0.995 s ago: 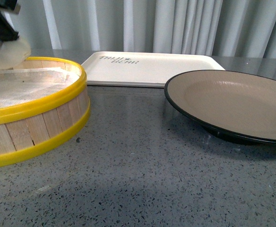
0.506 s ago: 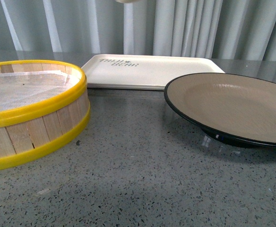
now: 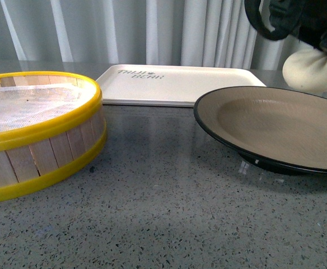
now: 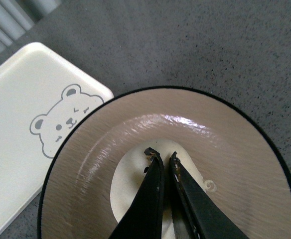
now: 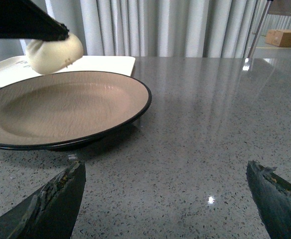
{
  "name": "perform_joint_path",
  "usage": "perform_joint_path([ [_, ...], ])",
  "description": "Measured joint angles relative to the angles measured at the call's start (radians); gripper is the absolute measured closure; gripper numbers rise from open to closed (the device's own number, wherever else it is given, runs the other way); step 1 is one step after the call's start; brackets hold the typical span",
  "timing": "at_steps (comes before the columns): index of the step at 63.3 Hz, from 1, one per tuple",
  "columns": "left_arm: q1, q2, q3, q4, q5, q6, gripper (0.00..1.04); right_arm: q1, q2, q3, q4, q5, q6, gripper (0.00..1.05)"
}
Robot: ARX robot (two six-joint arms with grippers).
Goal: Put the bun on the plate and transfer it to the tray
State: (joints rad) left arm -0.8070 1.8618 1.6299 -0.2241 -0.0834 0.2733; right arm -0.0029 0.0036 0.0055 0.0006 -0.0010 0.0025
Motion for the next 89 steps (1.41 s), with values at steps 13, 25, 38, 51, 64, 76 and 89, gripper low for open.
perform_joint_path([
  [13, 0.006, 0.08, 0.042, -0.007, -0.026, 0.014, 1.01, 0.0, 0.0, 0.0, 0.0, 0.0, 0.0, 0.08],
  [25, 0.015, 0.128, 0.084, -0.036, -0.038, 0.022, 1.01, 0.0, 0.0, 0.0, 0.0, 0.0, 0.0, 0.08],
  [38, 0.026, 0.129, 0.084, -0.064, -0.038, 0.039, 1.01, 0.0, 0.0, 0.0, 0.0, 0.0, 0.0, 0.08],
  [51, 0.028, 0.129, 0.084, -0.09, -0.037, 0.042, 1.01, 0.0, 0.0, 0.0, 0.0, 0.0, 0.0, 0.08],
  [64, 0.025, 0.133, 0.083, -0.102, -0.029, 0.043, 1.01, 0.0, 0.0, 0.0, 0.0, 0.0, 0.0, 0.08],
  [76, 0.018, 0.145, 0.083, -0.113, -0.03, 0.047, 1.01, 0.0, 0.0, 0.0, 0.0, 0.0, 0.0, 0.08],
  [89, 0.011, 0.153, 0.092, -0.117, -0.031, 0.048, 1.01, 0.0, 0.0, 0.0, 0.0, 0.0, 0.0, 0.08],
])
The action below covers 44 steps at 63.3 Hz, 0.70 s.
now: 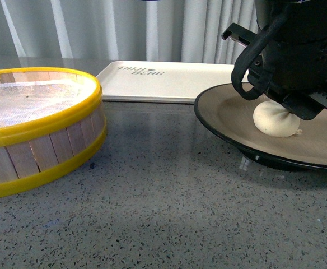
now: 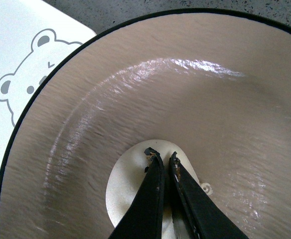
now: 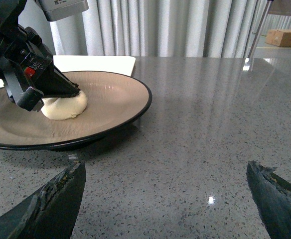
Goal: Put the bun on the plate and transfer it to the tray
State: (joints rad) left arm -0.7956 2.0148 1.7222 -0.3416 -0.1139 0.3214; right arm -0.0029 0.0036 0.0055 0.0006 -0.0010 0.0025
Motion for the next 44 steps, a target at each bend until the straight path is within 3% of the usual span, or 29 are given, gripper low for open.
perform_joint_path([
  [2, -0.001, 0.001, 0.001, 0.0, 0.0, 0.0, 1.0, 0.0, 0.0, 0.0, 0.0, 0.0, 0.0, 0.08],
  [13, -0.001, 0.002, 0.001, 0.0, 0.0, -0.001, 0.6, 0.0, 0.0, 0.0, 0.0, 0.0, 0.0, 0.08],
  [33, 0.003, 0.002, 0.01, -0.005, 0.005, -0.009, 0.06, 0.0, 0.0, 0.0, 0.0, 0.0, 0.0, 0.08],
  [44, 0.016, -0.016, 0.014, -0.006, 0.029, -0.033, 0.07, 0.0, 0.0, 0.0, 0.0, 0.0, 0.0, 0.08],
])
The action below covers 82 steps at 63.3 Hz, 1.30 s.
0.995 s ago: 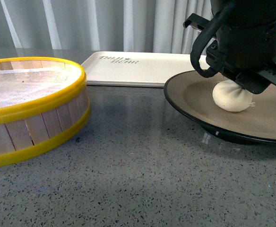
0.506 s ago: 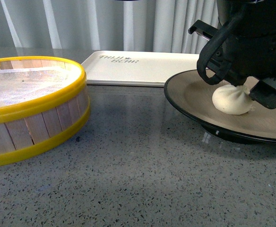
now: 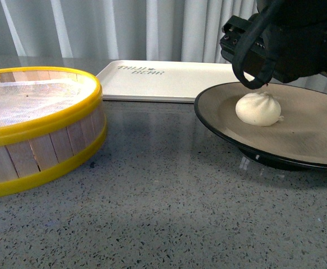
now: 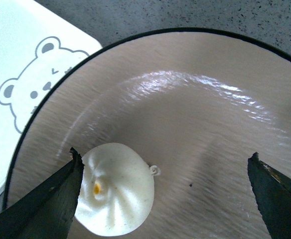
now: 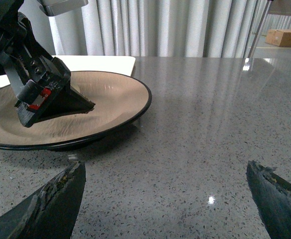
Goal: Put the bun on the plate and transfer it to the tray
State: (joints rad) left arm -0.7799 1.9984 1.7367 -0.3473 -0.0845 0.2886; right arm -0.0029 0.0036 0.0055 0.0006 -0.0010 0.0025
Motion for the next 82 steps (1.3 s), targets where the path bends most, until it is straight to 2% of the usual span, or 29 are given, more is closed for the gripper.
perform_joint_path([
  [19, 0.032, -0.061, -0.021, 0.028, 0.01, -0.013, 0.07, 0.0, 0.0, 0.0, 0.0, 0.0, 0.0, 0.08],
  [35, 0.106, -0.327, -0.281, 0.231, 0.0, -0.064, 0.07, 0.0, 0.0, 0.0, 0.0, 0.0, 0.0, 0.08],
  [52, 0.289, -0.72, -0.671, 0.319, -0.013, -0.073, 0.07, 0.0, 0.0, 0.0, 0.0, 0.0, 0.0, 0.08],
  [59, 0.403, -0.85, -0.785, 0.32, 0.045, -0.078, 0.07, 0.0, 0.0, 0.0, 0.0, 0.0, 0.0, 0.08],
  [62, 0.489, -0.925, -0.837, 0.317, 0.093, -0.085, 0.07, 0.0, 0.0, 0.0, 0.0, 0.0, 0.0, 0.08],
  [64, 0.522, -0.957, -0.869, 0.352, 0.055, -0.113, 0.1, 0.0, 0.0, 0.0, 0.0, 0.0, 0.0, 0.08],
  [66, 0.573, -1.006, -0.936, 0.454, -0.004, -0.154, 0.17, 0.0, 0.0, 0.0, 0.0, 0.0, 0.0, 0.08],
  [74, 0.759, -1.176, -1.167, 0.628, 0.061, -0.251, 0.4, 0.0, 0.0, 0.0, 0.0, 0.0, 0.0, 0.08],
  [82, 0.778, -1.378, -1.428, 0.65, 0.085, -0.275, 0.71, 0.0, 0.0, 0.0, 0.0, -0.001, 0.0, 0.08],
])
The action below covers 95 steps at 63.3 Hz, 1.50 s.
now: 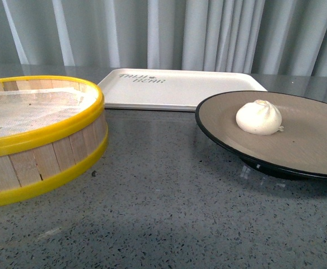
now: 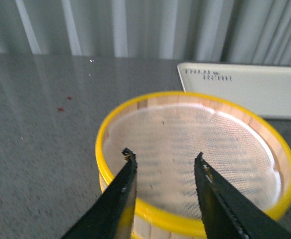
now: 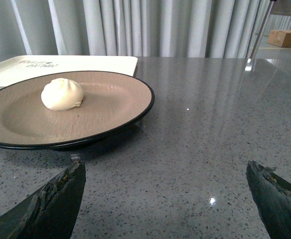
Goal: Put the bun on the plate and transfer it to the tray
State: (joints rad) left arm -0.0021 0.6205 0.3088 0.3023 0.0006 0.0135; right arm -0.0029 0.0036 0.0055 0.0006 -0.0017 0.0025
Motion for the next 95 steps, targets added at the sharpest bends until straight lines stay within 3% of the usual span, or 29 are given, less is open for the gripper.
perform_joint_path([
  [10, 0.0, -0.098, -0.11, 0.013, -0.002, -0.01, 1.01, 0.0, 0.0, 0.0, 0.0, 0.001, 0.0, 0.08],
  [80, 0.0, -0.442, -0.282, -0.121, -0.001, -0.016, 1.01, 0.0, 0.0, 0.0, 0.0, 0.001, 0.0, 0.08],
  [87, 0.0, -0.58, -0.282, -0.291, -0.001, -0.016, 1.01, 0.0, 0.0, 0.0, 0.0, 0.001, 0.0, 0.08],
  [95, 0.0, -0.616, -0.282, -0.298, -0.001, -0.016, 1.01, 0.0, 0.0, 0.0, 0.0, 0.001, 0.0, 0.08],
])
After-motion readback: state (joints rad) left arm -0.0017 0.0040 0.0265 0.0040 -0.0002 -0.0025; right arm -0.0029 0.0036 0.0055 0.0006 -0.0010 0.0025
